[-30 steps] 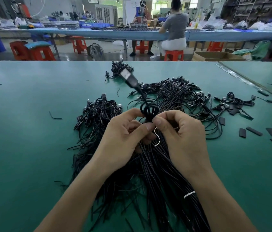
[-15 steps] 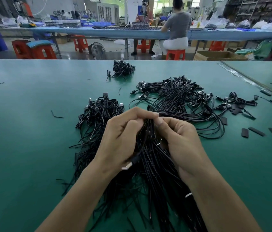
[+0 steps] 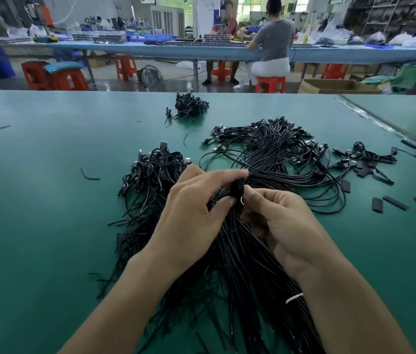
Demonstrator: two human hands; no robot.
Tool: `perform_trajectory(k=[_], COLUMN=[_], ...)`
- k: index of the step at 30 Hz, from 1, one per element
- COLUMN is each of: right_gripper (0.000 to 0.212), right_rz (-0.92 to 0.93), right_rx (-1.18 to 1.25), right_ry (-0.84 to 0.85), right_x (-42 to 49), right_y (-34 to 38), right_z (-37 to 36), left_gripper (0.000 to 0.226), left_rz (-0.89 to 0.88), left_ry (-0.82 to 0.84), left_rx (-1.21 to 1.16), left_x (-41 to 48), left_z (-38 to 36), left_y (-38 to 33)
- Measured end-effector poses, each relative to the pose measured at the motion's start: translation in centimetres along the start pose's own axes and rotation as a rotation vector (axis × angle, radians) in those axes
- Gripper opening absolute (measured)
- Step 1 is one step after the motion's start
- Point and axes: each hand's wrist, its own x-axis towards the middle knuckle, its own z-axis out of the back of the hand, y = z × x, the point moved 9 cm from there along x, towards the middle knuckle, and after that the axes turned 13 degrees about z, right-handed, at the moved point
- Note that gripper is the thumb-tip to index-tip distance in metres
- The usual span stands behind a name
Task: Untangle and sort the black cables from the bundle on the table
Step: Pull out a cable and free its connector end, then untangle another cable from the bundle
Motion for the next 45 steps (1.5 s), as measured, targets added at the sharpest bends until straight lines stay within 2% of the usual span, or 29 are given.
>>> perform_trajectory(k=[2,4,7,10,12,14,17,19,23,26,30,32,34,37,41,45], right_gripper=[0.022,0.019,0.035,0.023,0.023,0.022,0.014,0.017,0.032,0.038,0.04,0.031,0.025,0.029,0.031,0.032], right_rz=[-0.009,-0.014,-0.026,0.043,0.112,0.123,0.104,0.07,0.072,0.111,0.136,0.161,0.175,0.145,0.141,0.187], right_rx=[0.022,0.027,0.041,0.009,-0.044,-0.184,-0.668,-0.956,-1.213,-1.242,-1.297,-1.29,-1.299,-1.325,-1.313,-1.356], right_ry=[0.011,0.024,-0.01,-0.026,-0.05,-0.079,-0.024,0.07,0.15,0.167,0.333,0.321,0.265,0.218,0.201,0.213], right_x=[-0.1,-0.2,-0.1,0.0,0.1,0.3,0.4,0.1,-0.3,-0.5,-0.8,-1.0,-1.2,-1.2,-1.2,-1.3], right_y=[0.1,0.0,-0.3,0.5,1.2,1.0,0.0,-1.1,-2.3,-2.0,-2.7,-2.7,-2.7,-3.0,-3.0,-2.8], right_z=[-0.1,-0.2,0.1,-0.1,0.1,1.0,2.4,2.3,1.1,0.4,-1.6,-2.2,-2.2,-1.9,-1.6,-1.8], left_gripper=[0.034,0.028,0.028,0.026,0.024,0.02,0.023,0.026,0.034,0.035,0.04,0.036,0.029,0.024,0.027,0.026], left_rz=[-0.144,-0.208,-0.166,-0.18,-0.192,-0.163,-0.026,0.099,0.397,0.549,0.608,0.632,0.622,0.534,0.451,0.443], left_ry=[-0.058,-0.081,-0.047,-0.032,-0.074,-0.213,-0.433,-0.421,-0.202,-0.033,0.101,0.036,-0.101,-0.222,-0.263,-0.26], left_rx=[0.047,0.018,-0.079,-0.072,-0.012,0.063,0.123,0.163,0.304,0.31,0.216,0.201,0.228,0.228,0.168,0.115], left_x=[-0.4,-0.7,-0.6,-0.5,-0.5,0.0,1.5,3.1,5.1,5.2,5.0,4.7,4.3,3.7,2.9,2.4], left_z=[0.3,0.4,0.4,0.3,0.4,1.4,3.6,4.1,2.7,1.5,0.8,1.3,2.3,2.7,2.1,1.7], left_y=[-1.2,-1.4,-0.7,-0.7,-0.6,0.1,2.8,5.3,11.0,13.4,13.6,13.4,12.7,10.5,7.6,6.3])
